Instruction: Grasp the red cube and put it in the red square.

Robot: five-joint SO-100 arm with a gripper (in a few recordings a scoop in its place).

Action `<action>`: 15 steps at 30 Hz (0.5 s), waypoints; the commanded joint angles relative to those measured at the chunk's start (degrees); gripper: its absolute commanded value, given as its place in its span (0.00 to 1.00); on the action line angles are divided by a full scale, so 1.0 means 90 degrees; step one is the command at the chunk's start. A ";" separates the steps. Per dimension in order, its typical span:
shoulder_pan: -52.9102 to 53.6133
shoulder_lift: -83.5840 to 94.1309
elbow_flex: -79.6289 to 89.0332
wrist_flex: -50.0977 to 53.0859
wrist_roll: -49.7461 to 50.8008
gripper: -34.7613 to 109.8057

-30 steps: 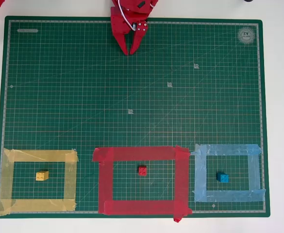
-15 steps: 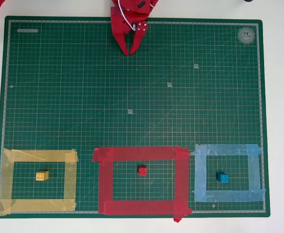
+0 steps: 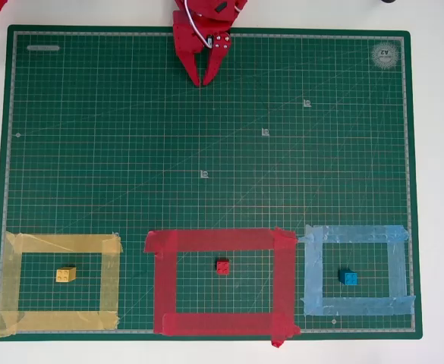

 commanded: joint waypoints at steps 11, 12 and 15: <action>0.0146 0.0234 0.0029 0.0137 -0.0020 0.25; 0.0146 0.0234 0.0029 0.0137 -0.0020 0.25; 0.0146 0.0234 0.0029 0.0137 -0.0020 0.25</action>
